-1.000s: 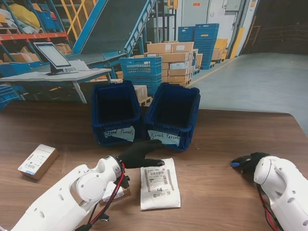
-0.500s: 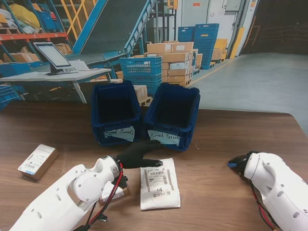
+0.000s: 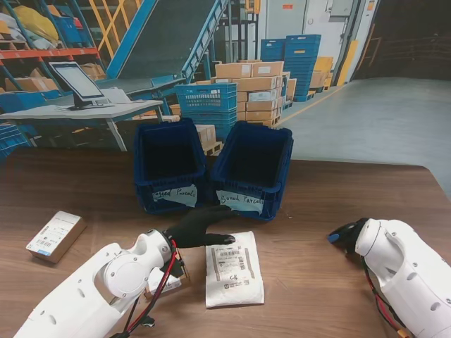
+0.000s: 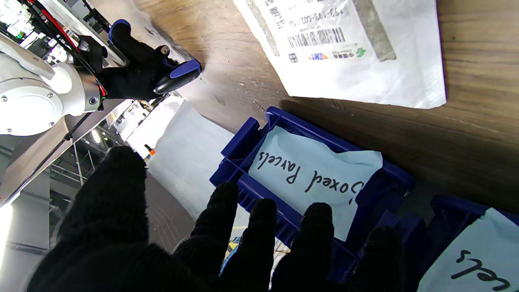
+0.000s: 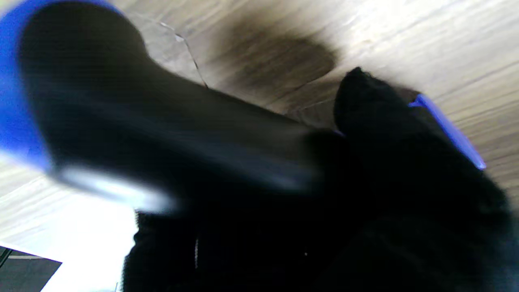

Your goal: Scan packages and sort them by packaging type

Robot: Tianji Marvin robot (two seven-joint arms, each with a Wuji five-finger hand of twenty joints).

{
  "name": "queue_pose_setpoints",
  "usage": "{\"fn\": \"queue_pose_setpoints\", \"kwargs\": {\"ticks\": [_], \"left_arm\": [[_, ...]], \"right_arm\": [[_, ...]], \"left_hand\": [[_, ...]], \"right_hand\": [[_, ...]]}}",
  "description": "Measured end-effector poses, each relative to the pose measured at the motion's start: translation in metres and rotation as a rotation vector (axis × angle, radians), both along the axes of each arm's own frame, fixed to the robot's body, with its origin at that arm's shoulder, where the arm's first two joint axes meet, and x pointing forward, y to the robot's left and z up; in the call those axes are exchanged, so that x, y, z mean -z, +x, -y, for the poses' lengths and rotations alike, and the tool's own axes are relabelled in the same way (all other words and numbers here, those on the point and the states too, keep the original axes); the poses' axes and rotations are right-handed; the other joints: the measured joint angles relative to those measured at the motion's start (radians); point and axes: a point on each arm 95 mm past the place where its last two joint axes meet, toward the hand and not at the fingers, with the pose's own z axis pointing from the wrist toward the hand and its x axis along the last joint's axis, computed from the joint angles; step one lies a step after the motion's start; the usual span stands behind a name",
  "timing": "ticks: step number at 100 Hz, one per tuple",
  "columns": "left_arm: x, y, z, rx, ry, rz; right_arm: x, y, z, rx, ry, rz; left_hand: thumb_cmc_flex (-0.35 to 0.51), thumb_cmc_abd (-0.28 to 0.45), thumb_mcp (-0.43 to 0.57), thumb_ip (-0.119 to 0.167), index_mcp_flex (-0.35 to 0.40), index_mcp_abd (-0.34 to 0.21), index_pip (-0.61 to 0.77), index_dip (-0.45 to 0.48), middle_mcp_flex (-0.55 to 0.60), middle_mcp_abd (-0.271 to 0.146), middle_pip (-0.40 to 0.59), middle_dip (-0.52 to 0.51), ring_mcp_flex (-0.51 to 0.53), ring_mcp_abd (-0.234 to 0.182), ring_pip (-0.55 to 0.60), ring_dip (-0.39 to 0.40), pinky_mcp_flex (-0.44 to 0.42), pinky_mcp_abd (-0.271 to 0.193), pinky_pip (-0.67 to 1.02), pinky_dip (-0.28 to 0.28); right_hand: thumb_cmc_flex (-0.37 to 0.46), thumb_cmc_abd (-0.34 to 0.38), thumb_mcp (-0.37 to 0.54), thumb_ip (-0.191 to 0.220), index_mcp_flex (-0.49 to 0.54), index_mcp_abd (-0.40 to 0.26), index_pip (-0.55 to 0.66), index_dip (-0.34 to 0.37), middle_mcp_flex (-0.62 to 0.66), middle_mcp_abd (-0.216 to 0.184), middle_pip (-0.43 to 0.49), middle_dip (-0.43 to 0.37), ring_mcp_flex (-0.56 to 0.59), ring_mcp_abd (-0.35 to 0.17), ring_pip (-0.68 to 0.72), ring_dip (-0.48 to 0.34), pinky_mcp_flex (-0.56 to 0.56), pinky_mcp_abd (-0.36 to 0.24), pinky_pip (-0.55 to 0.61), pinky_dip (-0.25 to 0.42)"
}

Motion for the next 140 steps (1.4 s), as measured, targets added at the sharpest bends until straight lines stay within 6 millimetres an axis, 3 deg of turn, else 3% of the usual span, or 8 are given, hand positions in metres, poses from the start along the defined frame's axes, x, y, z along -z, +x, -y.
{"fn": "queue_pose_setpoints", "kwargs": {"ticks": [12,19,29,41,68,94,140], "left_arm": [[0.000,-0.002,-0.002,-0.007,-0.003,-0.002],[0.001,-0.002,-0.003,-0.010,-0.002,-0.004],[0.002,-0.003,-0.004,-0.012,-0.001,-0.007],[0.002,-0.004,-0.004,-0.013,-0.001,-0.007],[0.003,-0.004,-0.006,-0.023,-0.006,-0.007],[0.002,-0.005,-0.011,-0.043,-0.026,-0.011],[0.010,-0.001,-0.019,-0.108,-0.119,0.024]], "right_arm": [[0.001,0.000,0.000,0.011,0.002,0.029],[0.002,-0.001,0.000,0.023,0.020,0.045],[0.001,-0.003,-0.001,0.030,0.027,0.066],[-0.001,-0.004,-0.001,0.044,0.022,0.138],[-0.013,-0.008,-0.006,0.082,0.073,0.285],[-0.039,-0.018,-0.019,0.136,0.238,0.421],[-0.074,-0.041,-0.039,-0.040,0.294,0.536]], "left_hand": [[0.000,0.000,0.000,0.000,0.000,0.000,0.000,0.000,0.000,0.000,0.000,0.000,0.000,0.000,0.000,0.000,0.000,0.000,0.000,0.000],[0.000,0.000,0.000,0.000,0.000,0.000,0.000,0.000,0.000,0.000,0.000,0.000,0.000,0.000,0.000,0.000,0.000,0.000,0.000,0.000],[0.000,0.000,0.000,0.000,0.000,0.000,0.000,0.000,0.000,0.000,0.000,0.000,0.000,0.000,0.000,0.000,0.000,0.000,0.000,0.000],[0.000,0.000,0.000,0.000,0.000,0.000,0.000,0.000,0.000,0.000,0.000,0.000,0.000,0.000,0.000,0.000,0.000,0.000,0.000,0.000],[-0.001,0.000,-0.010,0.000,0.000,0.000,0.000,0.000,0.000,0.000,0.000,0.000,0.000,0.000,0.000,0.000,0.000,0.000,0.000,0.000],[-0.001,0.000,-0.010,0.000,0.000,0.000,0.000,0.000,0.000,0.000,0.000,0.000,0.000,0.000,0.000,0.000,0.001,0.000,0.000,0.000],[-0.001,0.000,-0.010,0.000,0.000,0.000,0.000,0.000,0.000,0.001,0.000,0.000,0.000,0.000,0.000,0.000,0.001,0.000,0.000,0.000]], "right_hand": [[0.000,0.000,0.009,0.000,0.002,0.000,0.008,0.020,-0.006,0.015,0.010,0.014,0.001,-0.005,0.060,0.022,0.011,-0.003,0.032,0.026],[0.000,0.000,0.063,0.000,0.002,0.000,0.008,0.036,-0.006,0.023,0.013,0.025,0.002,-0.021,0.103,0.044,0.019,-0.003,0.038,0.046],[0.000,0.000,0.208,-0.006,0.004,0.000,0.008,0.060,-0.006,0.023,0.023,0.035,0.023,-0.047,0.148,0.065,0.023,-0.006,0.060,0.069],[0.001,0.000,0.277,0.002,0.025,0.000,0.017,0.082,0.000,0.035,0.037,0.051,0.044,-0.061,0.185,0.078,0.037,-0.015,0.088,0.090],[0.001,-0.006,0.308,0.014,0.056,0.000,0.024,0.106,0.018,0.037,0.047,0.062,0.063,-0.069,0.209,0.089,0.062,-0.017,0.103,0.114],[0.001,-0.008,0.318,0.014,0.057,0.000,0.030,0.108,0.018,0.046,0.050,0.062,0.073,-0.072,0.209,0.089,0.071,-0.022,0.103,0.114],[0.001,-0.008,0.328,0.014,0.058,0.000,0.030,0.106,0.018,0.047,0.051,0.061,0.073,-0.072,0.209,0.089,0.071,-0.022,0.101,0.121]]}}
